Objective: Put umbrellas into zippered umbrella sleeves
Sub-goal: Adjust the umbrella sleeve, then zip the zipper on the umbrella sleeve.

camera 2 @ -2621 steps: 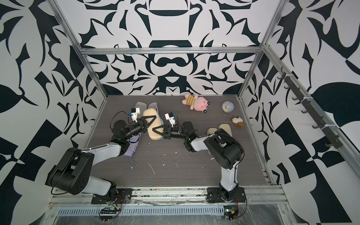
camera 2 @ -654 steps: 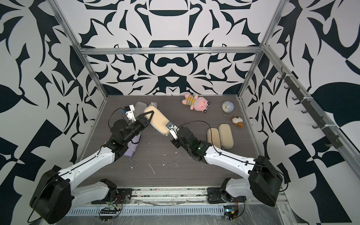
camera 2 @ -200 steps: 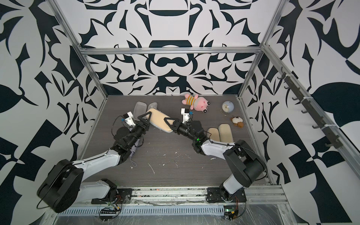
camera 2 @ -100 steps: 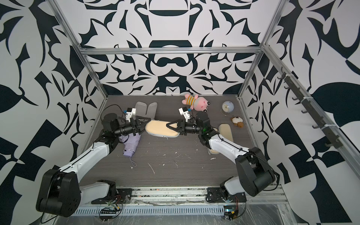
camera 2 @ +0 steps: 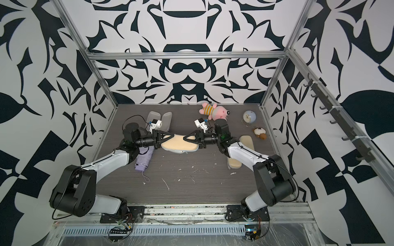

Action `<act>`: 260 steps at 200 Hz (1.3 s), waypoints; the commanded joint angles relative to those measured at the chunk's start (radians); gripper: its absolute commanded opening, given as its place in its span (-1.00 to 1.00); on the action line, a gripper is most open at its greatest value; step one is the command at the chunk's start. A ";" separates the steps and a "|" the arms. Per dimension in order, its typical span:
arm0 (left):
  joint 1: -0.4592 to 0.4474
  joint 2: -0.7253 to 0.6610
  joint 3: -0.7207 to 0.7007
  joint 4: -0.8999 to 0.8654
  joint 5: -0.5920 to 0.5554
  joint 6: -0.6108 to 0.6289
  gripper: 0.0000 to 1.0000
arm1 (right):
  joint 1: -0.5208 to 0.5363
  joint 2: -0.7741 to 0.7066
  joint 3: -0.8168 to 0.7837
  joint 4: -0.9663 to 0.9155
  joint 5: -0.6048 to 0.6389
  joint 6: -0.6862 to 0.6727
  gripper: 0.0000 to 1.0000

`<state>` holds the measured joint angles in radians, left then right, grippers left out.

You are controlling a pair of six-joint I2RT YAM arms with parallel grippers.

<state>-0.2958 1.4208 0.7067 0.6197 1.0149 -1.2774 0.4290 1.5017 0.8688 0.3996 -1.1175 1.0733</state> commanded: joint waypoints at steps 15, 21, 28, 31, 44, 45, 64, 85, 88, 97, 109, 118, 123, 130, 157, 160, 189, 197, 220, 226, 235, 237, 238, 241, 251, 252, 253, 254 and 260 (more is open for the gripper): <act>0.097 -0.038 0.002 0.050 -0.064 -0.024 -0.79 | -0.069 -0.220 -0.037 -0.344 0.162 -0.290 0.46; 0.098 -0.053 -0.010 0.052 -0.106 -0.019 -0.80 | -0.070 -0.265 -0.063 -0.388 0.230 -0.333 0.47; 0.097 -0.067 -0.021 0.053 -0.163 -0.010 -0.80 | -0.067 -0.302 -0.102 -0.408 0.304 -0.360 0.47; 0.094 -0.073 -0.027 0.058 -0.186 -0.010 -0.80 | -0.062 -0.315 -0.120 -0.408 0.337 -0.364 0.47; 0.081 -0.088 -0.051 0.103 -0.264 -0.022 -0.81 | -0.024 -0.375 -0.213 -0.353 0.508 -0.364 0.43; 0.079 -0.090 -0.052 0.107 -0.269 -0.022 -0.81 | -0.019 -0.381 -0.219 -0.345 0.521 -0.366 0.42; 0.049 -0.105 -0.044 0.125 -0.327 -0.029 -0.80 | 0.161 -0.453 -0.301 -0.224 0.874 -0.512 0.25; 0.015 -0.139 -0.020 0.081 -0.359 -0.004 -0.79 | 0.319 -0.440 -0.297 -0.141 1.179 -0.702 -0.02; 0.011 -0.138 -0.017 0.068 -0.364 0.004 -0.78 | 0.328 -0.434 -0.295 -0.124 1.193 -0.725 -0.04; -0.001 -0.176 -0.008 0.038 -0.375 0.025 -0.78 | 0.345 -0.400 -0.287 -0.078 1.217 -0.761 -0.09; -0.014 -0.188 0.000 0.014 -0.384 0.038 -0.78 | 0.370 -0.360 -0.268 -0.028 1.236 -0.807 -0.14; -0.020 -0.190 0.003 0.011 -0.389 0.038 -0.78 | 0.392 -0.333 -0.257 0.010 1.250 -0.845 -0.15; -0.025 -0.191 0.003 0.011 -0.391 0.039 -0.78 | 0.404 -0.321 -0.251 0.033 1.263 -0.865 -0.15; -0.029 -0.192 0.004 0.012 -0.395 0.038 -0.78 | 0.420 -0.306 -0.241 0.053 1.283 -0.894 -0.15; -0.048 -0.194 0.008 0.011 -0.411 0.038 -0.78 | 0.453 -0.269 -0.214 0.123 1.345 -0.967 -0.18; -0.050 -0.193 0.008 0.011 -0.414 0.039 -0.78 | 0.456 -0.266 -0.211 0.130 1.347 -0.975 -0.19; -0.064 -0.186 0.014 0.010 -0.421 0.044 -0.78 | 0.475 -0.236 -0.167 0.158 1.395 -1.027 -0.29; -0.066 -0.182 0.014 0.012 -0.421 0.041 -0.78 | 0.475 -0.227 -0.157 0.163 1.393 -1.030 -0.31; -0.073 -0.175 0.015 0.013 -0.423 0.043 -0.78 | 0.477 -0.202 -0.129 0.169 1.404 -1.034 -0.40; -0.076 -0.174 0.016 0.012 -0.423 0.044 -0.79 | 0.479 -0.196 -0.123 0.171 1.409 -1.037 -0.42; -0.080 -0.172 0.016 0.012 -0.424 0.046 -0.79 | 0.478 -0.191 -0.114 0.173 1.411 -1.043 -0.45; -0.080 -0.172 0.016 0.013 -0.424 0.045 -0.79 | 0.478 -0.190 -0.112 0.173 1.411 -1.045 -0.46; -0.080 -0.172 0.016 0.013 -0.424 0.044 -0.79 | 0.478 -0.190 -0.110 0.173 1.412 -1.045 -0.46; -0.081 -0.171 0.016 0.013 -0.424 0.045 -0.79 | 0.478 -0.188 -0.106 0.174 1.414 -1.047 -0.47; -0.086 -0.170 0.014 0.011 -0.424 0.047 -0.79 | 0.481 -0.184 -0.096 0.172 1.420 -1.055 -0.48; -0.087 -0.170 0.014 0.011 -0.424 0.047 -0.79 | 0.480 -0.184 -0.095 0.171 1.421 -1.056 -0.48; -0.087 -0.170 0.014 0.011 -0.424 0.048 -0.79 | 0.480 -0.184 -0.094 0.171 1.423 -1.057 -0.49; -0.088 -0.169 0.014 0.012 -0.424 0.047 -0.79 | 0.480 -0.184 -0.093 0.171 1.424 -1.057 -0.48; -0.090 -0.169 0.013 0.010 -0.424 0.049 -0.79 | 0.481 -0.184 -0.086 0.167 1.428 -1.063 -0.50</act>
<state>-0.3679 1.2522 0.6846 0.5907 0.5705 -1.2415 0.9039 1.3300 0.7097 0.4923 0.2668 0.0486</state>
